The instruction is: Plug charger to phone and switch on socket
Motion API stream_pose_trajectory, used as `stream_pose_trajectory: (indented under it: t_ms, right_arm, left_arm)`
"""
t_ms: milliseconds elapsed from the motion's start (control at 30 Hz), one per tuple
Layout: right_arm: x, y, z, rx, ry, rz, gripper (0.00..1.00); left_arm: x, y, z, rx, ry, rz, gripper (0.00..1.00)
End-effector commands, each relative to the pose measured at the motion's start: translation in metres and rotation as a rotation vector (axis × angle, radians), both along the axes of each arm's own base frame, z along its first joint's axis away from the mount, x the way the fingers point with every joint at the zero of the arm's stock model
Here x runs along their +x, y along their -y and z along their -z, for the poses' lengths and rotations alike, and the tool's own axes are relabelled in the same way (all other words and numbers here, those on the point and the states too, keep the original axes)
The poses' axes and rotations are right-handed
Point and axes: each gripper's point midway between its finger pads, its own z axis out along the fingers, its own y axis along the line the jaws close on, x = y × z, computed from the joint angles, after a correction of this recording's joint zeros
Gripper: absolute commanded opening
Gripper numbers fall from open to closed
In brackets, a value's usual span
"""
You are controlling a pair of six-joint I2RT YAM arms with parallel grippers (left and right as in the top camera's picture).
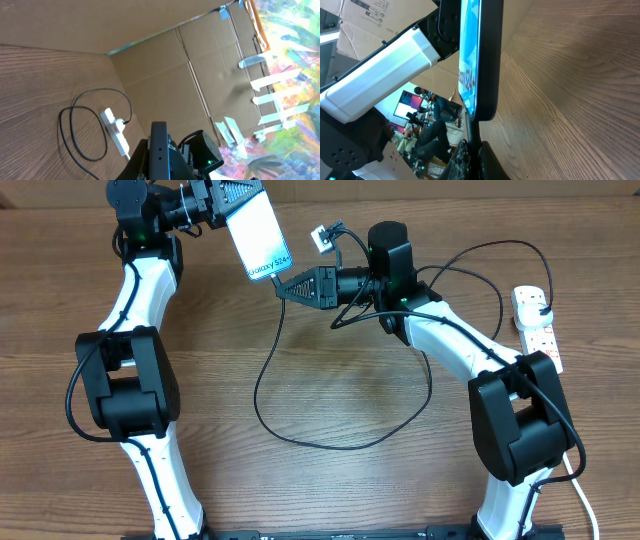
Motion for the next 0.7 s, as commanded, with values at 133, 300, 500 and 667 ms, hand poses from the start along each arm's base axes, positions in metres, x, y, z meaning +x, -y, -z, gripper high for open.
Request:
stream_pose_trajectory:
  t_ms: [133, 300, 500, 667]
  right_arm:
    - [0.015, 0.008, -0.023, 0.018, 0.039, 0.072, 0.04]
    - [0.018, 0.008, -0.028, 0.033, 0.045, 0.082, 0.04]
    - [0.018, 0.008, -0.029, 0.033, 0.047, 0.085, 0.04]
    - [0.019, 0.009, -0.029, 0.033, 0.047, 0.087, 0.13]
  left_arm:
    - [-0.013, 0.019, -0.002, 0.025, 0.041, 0.079, 0.05]
    - [-0.018, 0.032, -0.002, 0.026, 0.04, 0.109, 0.04]
    - [-0.024, 0.041, -0.001, 0.033, 0.044, 0.142, 0.04]
    - [-0.03, 0.042, 0.002, 0.047, 0.043, 0.179, 0.05]
